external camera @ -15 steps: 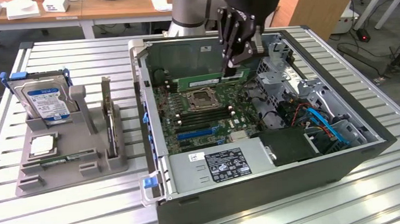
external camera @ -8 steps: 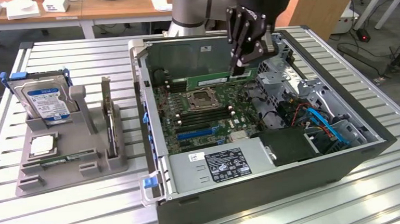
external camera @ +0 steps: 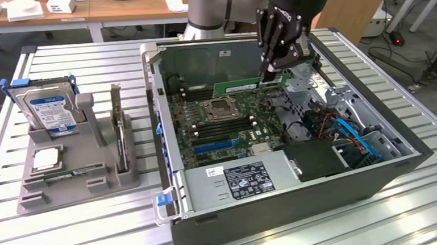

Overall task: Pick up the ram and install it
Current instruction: 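Pick up the ram and move it above insertion slot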

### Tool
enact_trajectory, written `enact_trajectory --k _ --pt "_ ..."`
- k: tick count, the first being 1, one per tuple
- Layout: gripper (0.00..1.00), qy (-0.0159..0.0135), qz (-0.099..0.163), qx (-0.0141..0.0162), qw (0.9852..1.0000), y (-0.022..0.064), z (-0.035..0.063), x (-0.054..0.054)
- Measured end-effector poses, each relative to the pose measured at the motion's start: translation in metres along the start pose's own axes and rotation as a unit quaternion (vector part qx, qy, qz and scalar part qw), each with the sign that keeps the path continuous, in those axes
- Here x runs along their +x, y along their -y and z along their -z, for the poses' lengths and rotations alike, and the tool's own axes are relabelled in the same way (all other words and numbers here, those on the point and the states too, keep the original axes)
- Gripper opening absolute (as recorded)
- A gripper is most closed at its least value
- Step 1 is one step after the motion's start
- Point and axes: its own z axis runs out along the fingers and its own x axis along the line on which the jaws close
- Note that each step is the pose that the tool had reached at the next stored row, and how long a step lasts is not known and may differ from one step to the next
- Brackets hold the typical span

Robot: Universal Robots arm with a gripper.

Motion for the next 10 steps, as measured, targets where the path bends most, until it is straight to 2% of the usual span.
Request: enact_trajectory --k 10 --pt "0.11 -0.0004 0.000 0.0000 1.0000 0.0001 -0.0001 -0.0043"
